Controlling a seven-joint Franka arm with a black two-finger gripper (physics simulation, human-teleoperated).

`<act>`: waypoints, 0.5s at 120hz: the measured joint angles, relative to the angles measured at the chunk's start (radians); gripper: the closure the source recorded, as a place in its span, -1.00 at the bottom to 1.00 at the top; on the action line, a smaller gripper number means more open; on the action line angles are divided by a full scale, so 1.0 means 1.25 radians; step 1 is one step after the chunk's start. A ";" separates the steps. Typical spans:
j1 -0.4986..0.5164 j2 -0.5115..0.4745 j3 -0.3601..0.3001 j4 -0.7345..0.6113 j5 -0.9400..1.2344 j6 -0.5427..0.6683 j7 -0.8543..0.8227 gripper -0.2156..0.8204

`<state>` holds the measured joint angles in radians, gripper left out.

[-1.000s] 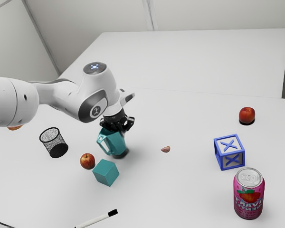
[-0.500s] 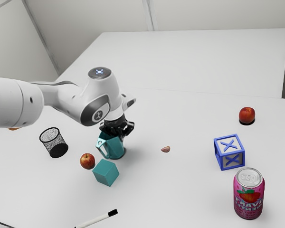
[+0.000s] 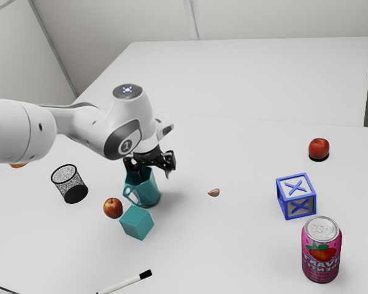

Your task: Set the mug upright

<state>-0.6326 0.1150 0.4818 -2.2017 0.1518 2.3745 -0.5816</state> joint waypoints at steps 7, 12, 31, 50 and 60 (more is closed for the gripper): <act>0.000 -0.001 0.001 0.010 -0.001 -0.008 0.003 -0.42; 0.000 -0.002 0.001 0.015 -0.003 -0.013 0.005 -0.45; 0.000 -0.005 0.001 0.034 -0.006 -0.033 0.012 -0.52; 0.000 -0.007 0.001 0.051 -0.017 -0.048 0.019 -0.55; 0.000 -0.007 0.001 0.059 -0.031 -0.053 0.024 -0.56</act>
<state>-0.6329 0.1061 0.4832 -2.1280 0.1136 2.3084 -0.5510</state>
